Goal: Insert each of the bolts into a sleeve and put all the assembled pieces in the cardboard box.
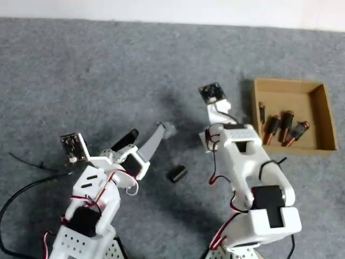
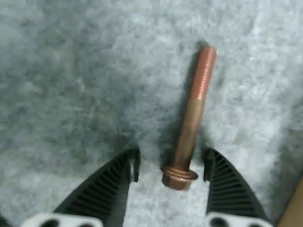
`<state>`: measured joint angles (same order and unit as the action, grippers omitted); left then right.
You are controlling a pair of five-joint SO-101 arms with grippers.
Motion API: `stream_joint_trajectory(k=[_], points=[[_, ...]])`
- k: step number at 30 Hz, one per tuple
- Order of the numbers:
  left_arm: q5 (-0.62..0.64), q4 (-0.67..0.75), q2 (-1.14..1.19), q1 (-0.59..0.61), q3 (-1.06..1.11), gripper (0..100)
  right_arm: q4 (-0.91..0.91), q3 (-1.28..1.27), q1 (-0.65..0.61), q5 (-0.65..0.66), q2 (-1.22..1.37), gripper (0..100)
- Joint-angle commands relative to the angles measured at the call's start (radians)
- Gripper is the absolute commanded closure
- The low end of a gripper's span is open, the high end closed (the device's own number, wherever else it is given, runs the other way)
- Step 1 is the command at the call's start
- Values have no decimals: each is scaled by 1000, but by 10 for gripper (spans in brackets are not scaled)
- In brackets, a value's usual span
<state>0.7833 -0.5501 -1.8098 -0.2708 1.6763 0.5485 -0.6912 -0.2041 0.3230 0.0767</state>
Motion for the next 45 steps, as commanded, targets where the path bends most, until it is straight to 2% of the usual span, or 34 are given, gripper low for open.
stream_joint_trajectory(k=[1,3,10,13,18,23,28,32,35,40,45], points=[[-5,6,-16,8,19,705,-4,28,16,6,15,899],[-5,6,-16,8,19,705,-4,33,19,3,15,997],[-5,8,-16,13,19,705,-4,28,-2,2,-61,994],[2,9,-16,65,19,705,15,18,-90,-8,-186,994],[11,37,-18,171,18,705,151,7,-291,-190,-308,994],[78,51,-18,242,10,705,150,28,-478,-157,-309,994],[80,51,-18,251,8,705,150,35,-481,-160,-259,973],[80,51,-18,251,10,705,154,35,-446,-158,-252,861],[78,51,-18,249,12,705,156,35,-410,-152,-292,832],[77,51,-18,249,12,705,252,30,-384,25,-440,832],[77,51,-18,248,13,705,335,-56,-429,193,-506,832]])
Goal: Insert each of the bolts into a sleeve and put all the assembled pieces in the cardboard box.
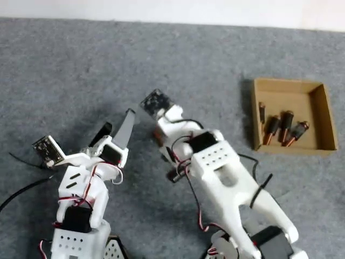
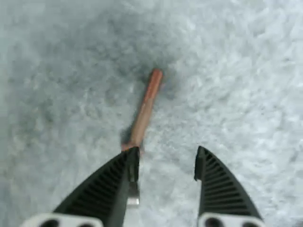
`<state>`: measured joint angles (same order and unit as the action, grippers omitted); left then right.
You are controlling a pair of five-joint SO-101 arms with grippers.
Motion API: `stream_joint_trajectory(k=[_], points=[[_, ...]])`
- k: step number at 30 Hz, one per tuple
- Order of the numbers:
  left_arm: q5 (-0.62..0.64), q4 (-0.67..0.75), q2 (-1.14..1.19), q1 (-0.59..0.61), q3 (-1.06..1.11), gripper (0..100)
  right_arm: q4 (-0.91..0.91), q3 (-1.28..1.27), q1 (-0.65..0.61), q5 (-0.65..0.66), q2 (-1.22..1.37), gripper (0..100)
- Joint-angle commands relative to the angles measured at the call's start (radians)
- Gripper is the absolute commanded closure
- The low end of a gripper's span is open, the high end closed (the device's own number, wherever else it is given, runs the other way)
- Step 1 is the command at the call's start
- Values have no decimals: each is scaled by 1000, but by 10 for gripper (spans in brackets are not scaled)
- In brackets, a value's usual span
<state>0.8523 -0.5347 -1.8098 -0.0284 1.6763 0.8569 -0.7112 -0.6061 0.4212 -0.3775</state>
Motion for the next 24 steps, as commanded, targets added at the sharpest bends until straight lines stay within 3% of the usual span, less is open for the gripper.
stream_joint_trajectory(k=[1,7,24], points=[[8,35,-18,5,13,705,22,-68,-45,129,-47,832],[6,35,-18,5,13,705,-18,-236,-145,262,-8,832],[6,35,-18,5,13,705,-160,-262,-119,269,217,860]])
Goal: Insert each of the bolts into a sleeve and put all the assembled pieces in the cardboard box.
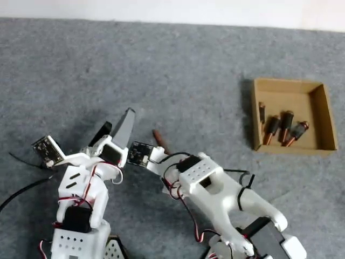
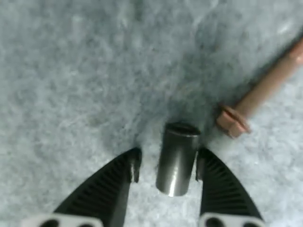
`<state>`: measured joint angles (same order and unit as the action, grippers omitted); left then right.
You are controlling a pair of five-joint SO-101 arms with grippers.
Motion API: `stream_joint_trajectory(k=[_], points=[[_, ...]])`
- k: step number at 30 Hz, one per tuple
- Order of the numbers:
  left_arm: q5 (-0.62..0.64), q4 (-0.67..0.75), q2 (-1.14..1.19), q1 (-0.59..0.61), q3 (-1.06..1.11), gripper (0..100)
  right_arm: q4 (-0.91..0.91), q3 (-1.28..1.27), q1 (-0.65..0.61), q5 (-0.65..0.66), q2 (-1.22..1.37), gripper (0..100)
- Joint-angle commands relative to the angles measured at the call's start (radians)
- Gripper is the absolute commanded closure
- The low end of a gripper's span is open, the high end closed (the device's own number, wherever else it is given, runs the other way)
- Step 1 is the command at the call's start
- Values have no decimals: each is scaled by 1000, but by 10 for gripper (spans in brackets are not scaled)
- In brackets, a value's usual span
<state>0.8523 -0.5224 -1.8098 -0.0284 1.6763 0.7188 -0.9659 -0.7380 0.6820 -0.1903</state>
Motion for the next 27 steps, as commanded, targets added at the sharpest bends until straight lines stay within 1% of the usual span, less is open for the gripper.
stream_joint_trajectory(k=[1,6,12,15,16,20,22,24,26,27], points=[[6,23,-18,5,13,705,-22,-7,16,8,30,881],[6,23,-18,5,13,705,-22,-7,13,8,30,992],[6,23,-18,5,13,705,-24,-7,19,2,28,993],[6,23,-18,5,13,705,-24,-5,68,0,5,993],[6,23,-18,7,13,705,-24,-5,91,-9,-21,993],[6,23,-18,7,12,705,-28,-13,209,-157,-219,993],[6,21,-18,1,12,705,-36,-13,252,-207,-331,993],[-29,18,-18,-45,13,705,-58,-59,280,-241,-426,993],[-86,18,-16,-107,16,705,-91,-137,300,-250,-527,993],[-92,17,-16,-131,19,705,-105,-173,314,-252,-573,993]])
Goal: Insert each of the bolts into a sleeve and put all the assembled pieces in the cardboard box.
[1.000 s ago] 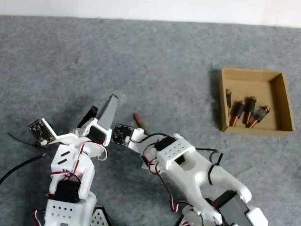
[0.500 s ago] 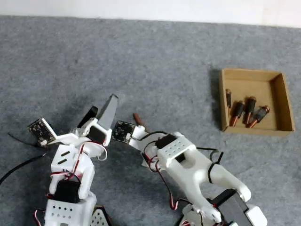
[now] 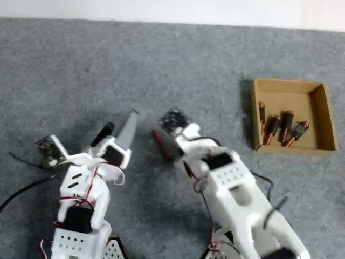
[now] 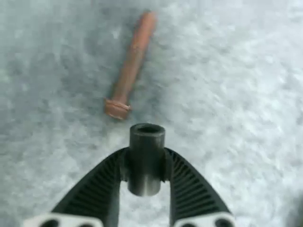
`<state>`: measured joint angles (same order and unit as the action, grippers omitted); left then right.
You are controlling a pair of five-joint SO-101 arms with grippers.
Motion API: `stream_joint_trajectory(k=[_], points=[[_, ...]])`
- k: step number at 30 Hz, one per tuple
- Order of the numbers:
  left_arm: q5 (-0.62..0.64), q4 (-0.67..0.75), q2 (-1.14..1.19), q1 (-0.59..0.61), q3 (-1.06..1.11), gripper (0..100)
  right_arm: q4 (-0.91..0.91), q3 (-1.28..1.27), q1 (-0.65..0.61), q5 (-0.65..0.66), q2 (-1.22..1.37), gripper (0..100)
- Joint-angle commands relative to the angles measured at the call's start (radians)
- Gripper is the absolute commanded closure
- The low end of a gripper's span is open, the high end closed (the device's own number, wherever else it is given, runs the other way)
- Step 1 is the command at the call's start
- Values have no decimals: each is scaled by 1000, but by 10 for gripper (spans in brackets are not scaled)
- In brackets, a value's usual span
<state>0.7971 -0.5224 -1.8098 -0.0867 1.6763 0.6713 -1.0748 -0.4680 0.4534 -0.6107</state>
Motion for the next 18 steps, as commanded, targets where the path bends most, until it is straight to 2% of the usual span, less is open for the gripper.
stream_joint_trajectory(k=[1,6,9,12,16,18], points=[[-38,5,-16,-90,18,705,-68,-99,59,-23,-199,993],[-38,-58,1,-156,-10,705,-73,-231,104,-25,-420,993],[-77,-63,110,-228,-45,705,-73,-306,105,-25,-524,993],[-86,-55,321,-265,-114,705,-73,-352,113,-25,-601,993],[-80,23,697,-259,-243,705,-73,-377,142,-25,-639,993],[-41,49,894,-257,-317,705,-73,-377,143,-25,-638,993]])
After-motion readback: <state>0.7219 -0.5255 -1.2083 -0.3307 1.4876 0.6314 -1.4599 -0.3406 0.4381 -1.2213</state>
